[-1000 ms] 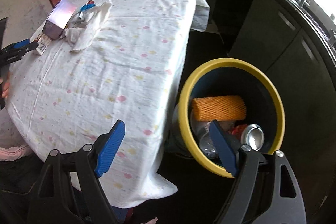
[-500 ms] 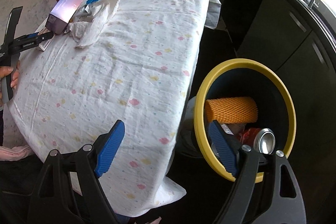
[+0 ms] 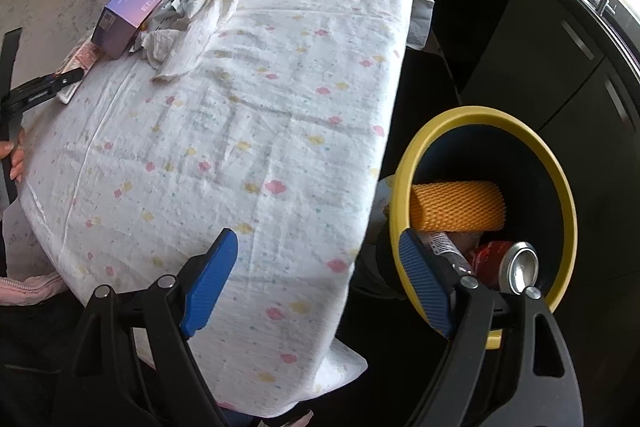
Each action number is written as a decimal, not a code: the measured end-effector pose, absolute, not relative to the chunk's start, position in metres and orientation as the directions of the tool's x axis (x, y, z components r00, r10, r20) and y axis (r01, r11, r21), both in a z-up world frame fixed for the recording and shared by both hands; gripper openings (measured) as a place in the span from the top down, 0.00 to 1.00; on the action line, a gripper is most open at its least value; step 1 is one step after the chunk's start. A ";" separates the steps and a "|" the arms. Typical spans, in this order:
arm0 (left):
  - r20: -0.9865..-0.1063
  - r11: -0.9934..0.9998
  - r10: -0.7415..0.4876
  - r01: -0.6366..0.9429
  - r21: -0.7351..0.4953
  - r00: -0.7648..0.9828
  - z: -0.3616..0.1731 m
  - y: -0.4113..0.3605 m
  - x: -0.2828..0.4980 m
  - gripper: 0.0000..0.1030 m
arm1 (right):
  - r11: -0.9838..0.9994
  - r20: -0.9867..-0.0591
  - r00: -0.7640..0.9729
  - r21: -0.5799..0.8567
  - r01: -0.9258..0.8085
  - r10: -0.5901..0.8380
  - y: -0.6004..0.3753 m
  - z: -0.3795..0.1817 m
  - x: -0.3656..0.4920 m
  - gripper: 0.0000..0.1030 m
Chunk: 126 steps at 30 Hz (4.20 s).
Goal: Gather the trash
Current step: 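Reach the left gripper to the red-and-white milk carton and grasp it, then lift the milk carton, carry it over the bin, open the left gripper, then lower the right gripper onto the dark blue box and grasp it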
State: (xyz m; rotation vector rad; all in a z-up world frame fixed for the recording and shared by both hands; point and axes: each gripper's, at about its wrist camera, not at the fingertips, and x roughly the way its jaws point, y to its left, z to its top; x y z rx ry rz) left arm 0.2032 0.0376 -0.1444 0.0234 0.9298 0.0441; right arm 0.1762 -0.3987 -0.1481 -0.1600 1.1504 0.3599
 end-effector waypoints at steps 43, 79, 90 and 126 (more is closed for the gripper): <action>-0.783 0.595 -0.509 0.804 -0.019 0.358 -0.091 -0.403 0.202 0.50 | 0.977 -0.857 0.495 0.202 0.072 0.141 -0.579 -0.153 0.071 0.24; -0.664 0.853 -0.421 0.519 -0.058 0.618 -0.059 -0.121 0.111 0.13 | 0.941 -0.851 0.445 0.151 -0.302 0.279 -0.441 -0.130 0.149 0.22; -0.627 0.945 -0.250 0.328 0.009 0.738 -0.055 -0.015 0.077 0.11 | 0.806 -0.848 0.377 0.094 -0.584 0.372 -0.299 -0.080 0.218 0.22; -0.641 0.977 -0.199 0.205 -0.066 0.741 -0.079 0.079 0.072 0.11 | -0.001 -0.978 0.191 -0.191 -0.982 -0.083 -0.051 -0.115 0.314 0.07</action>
